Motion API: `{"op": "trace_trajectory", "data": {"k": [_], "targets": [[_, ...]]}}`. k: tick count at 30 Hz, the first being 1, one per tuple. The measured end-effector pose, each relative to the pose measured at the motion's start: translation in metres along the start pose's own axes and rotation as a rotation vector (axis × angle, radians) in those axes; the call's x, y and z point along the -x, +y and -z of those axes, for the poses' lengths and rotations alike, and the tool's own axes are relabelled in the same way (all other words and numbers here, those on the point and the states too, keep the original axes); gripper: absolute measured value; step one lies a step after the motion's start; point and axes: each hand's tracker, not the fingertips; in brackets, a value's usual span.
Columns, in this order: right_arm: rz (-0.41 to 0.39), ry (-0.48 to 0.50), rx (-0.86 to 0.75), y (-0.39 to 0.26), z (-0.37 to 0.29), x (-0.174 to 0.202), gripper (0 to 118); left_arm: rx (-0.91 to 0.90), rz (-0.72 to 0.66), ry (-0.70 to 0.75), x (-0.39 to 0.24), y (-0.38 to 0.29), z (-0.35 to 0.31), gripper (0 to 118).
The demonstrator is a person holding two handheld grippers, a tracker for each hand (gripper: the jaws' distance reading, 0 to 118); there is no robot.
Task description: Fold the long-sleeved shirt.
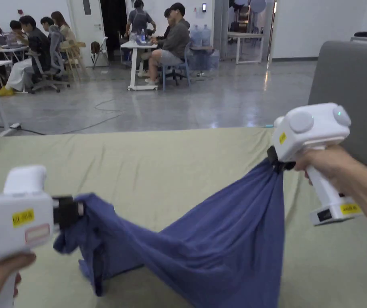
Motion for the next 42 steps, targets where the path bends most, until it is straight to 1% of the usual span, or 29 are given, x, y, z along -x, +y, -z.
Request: {"op": "trace_trajectory", "data": {"k": [4,6,7,9,10,11,12,13,14,15,16,18,20,23,25,27,30,32,34,35,36,37,39,41,42], "targets": [[0.059,-0.027,-0.174,0.074,-0.078,-0.026,0,-0.152,0.015,0.004,-0.006,0.111,-0.018,1],[0.091,-0.094,-0.271,0.112,-0.11,-0.038,0,-0.193,0.007,0.044,-0.007,0.166,-0.019,1],[0.098,-0.134,-0.326,0.129,-0.124,-0.042,0,-0.229,0.035,0.058,-0.009,0.192,-0.018,1],[0.112,-0.202,-0.369,0.159,-0.15,-0.049,0,-0.258,0.049,0.086,-0.009,0.239,-0.015,1],[0.127,-0.199,-0.391,0.186,-0.151,-0.06,0,-0.278,0.041,0.095,-0.009,0.263,-0.012,1],[0.152,-0.189,-0.415,0.211,-0.149,-0.073,0,-0.261,0.021,0.114,-0.007,0.282,-0.011,1],[0.182,-0.184,-0.442,0.222,-0.159,-0.079,0,-0.299,-0.006,0.141,-0.005,0.301,-0.008,1],[0.213,-0.176,-0.466,0.231,-0.169,-0.085,0,-0.3,-0.009,0.161,-0.005,0.319,-0.008,1],[0.235,-0.191,-0.485,0.237,-0.175,-0.089,0,-0.309,-0.009,0.182,-0.005,0.331,-0.007,1],[0.251,-0.208,-0.51,0.224,-0.198,-0.084,0,-0.322,-0.007,0.215,-0.006,0.343,-0.006,1],[0.278,-0.224,-0.522,0.227,-0.205,-0.09,0,-0.328,0.004,0.239,-0.008,0.352,-0.004,1],[0.295,-0.214,-0.546,0.228,-0.214,-0.098,0,-0.327,0.007,0.226,-0.011,0.362,-0.004,1],[0.295,-0.209,-0.549,0.225,-0.216,-0.104,0,-0.354,0.019,0.204,-0.012,0.361,-0.002,1],[0.302,-0.205,-0.542,0.214,-0.206,-0.109,0,-0.33,0.011,0.181,-0.014,0.351,0.011,1],[0.308,-0.19,-0.52,0.203,-0.189,-0.111,0,-0.303,-0.013,0.183,-0.011,0.335,0.028,1],[0.317,-0.179,-0.479,0.185,-0.163,-0.109,0,-0.246,-0.004,0.188,-0.008,0.314,0.051,1],[0.313,-0.139,-0.413,0.149,-0.111,-0.103,0,-0.168,-0.005,0.174,0.0,0.267,0.09,1],[0.305,-0.131,-0.337,0.122,-0.072,-0.097,0,-0.104,-0.024,0.173,0.008,0.229,0.115,1],[0.316,-0.111,-0.262,0.087,-0.028,-0.09,0,-0.033,-0.067,0.164,0.018,0.181,0.143,1],[0.334,-0.103,-0.242,0.069,-0.013,-0.085,0,-0.011,-0.078,0.154,0.021,0.161,0.153,1],[0.35,-0.083,-0.207,0.051,0.005,-0.082,0,0.033,-0.072,0.154,0.024,0.137,0.164,1],[0.345,-0.075,-0.169,0.035,0.02,-0.078,0,0.058,-0.068,0.153,0.027,0.116,0.173,1],[0.328,-0.064,-0.118,0.007,0.04,-0.071,0,0.115,-0.04,0.16,0.032,0.083,0.184,1],[0.323,-0.05,-0.108,-0.013,0.051,-0.068,0,0.139,-0.067,0.158,0.037,0.062,0.185,1],[0.335,-0.04,-0.102,-0.02,0.054,-0.069,0,0.143,-0.098,0.157,0.04,0.055,0.183,1]]}}
